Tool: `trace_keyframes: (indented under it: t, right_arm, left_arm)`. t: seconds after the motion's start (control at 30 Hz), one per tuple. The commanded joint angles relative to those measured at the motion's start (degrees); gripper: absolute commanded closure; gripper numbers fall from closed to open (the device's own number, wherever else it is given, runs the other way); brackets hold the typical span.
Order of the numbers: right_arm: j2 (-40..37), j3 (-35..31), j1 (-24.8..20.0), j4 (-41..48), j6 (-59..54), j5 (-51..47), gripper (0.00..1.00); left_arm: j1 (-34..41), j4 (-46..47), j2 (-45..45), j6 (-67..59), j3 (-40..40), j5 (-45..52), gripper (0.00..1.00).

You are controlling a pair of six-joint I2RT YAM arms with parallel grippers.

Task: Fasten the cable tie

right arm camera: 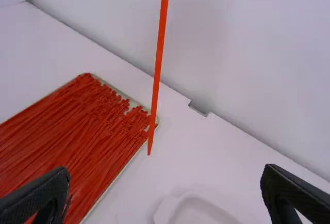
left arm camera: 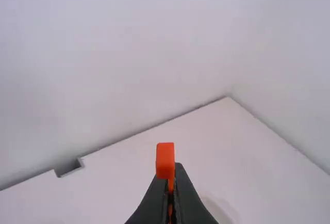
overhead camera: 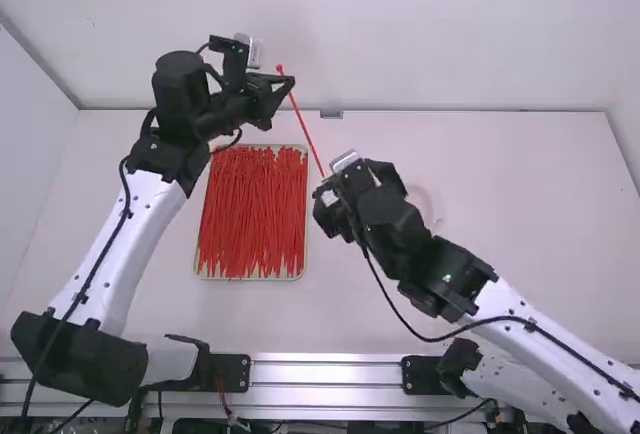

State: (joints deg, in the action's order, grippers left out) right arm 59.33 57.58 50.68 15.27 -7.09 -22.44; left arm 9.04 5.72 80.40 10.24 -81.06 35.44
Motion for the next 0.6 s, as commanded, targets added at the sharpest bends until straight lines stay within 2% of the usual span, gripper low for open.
trace_keyframes:
  t: [0.0,0.13,0.17,0.23,0.27,0.47,0.5,0.57]
  right_arm:
    - [-1.77,1.73,-3.19,0.87,-3.32,10.51,0.02]
    - [-1.97,1.70,-9.11,1.16,-5.79,20.52,0.02]
    - [-1.88,1.70,-9.73,1.16,-6.10,21.73,0.02]
    - [-1.22,1.70,-14.01,1.09,-7.74,30.32,0.02]
    - [-1.18,1.70,-14.29,1.09,-7.89,30.97,0.02]
    - [1.55,1.70,-24.90,0.15,-9.66,51.36,0.02]
    - [1.77,1.70,-25.42,0.07,-9.68,52.48,0.02]
    - [3.21,1.70,-28.87,-1.11,-9.66,59.36,0.02]
  left_arm:
    - [-1.60,0.07,0.13,-2.12,-1.70,9.81,0.99]
    - [-2.69,0.76,0.13,-4.20,-1.70,18.36,0.99]
    - [-2.71,0.92,0.13,-4.26,-1.70,18.91,0.99]
    - [-2.43,2.14,0.13,-5.16,-1.60,21.29,0.99]
    - [-2.38,2.25,0.13,-5.31,-1.60,21.46,0.99]
    - [-2.56,6.51,0.13,-8.81,-1.53,24.22,0.98]
    - [-2.54,6.58,0.13,-8.79,-1.53,24.33,0.98]
    - [-2.23,7.37,0.13,-10.88,-1.42,27.91,0.98]
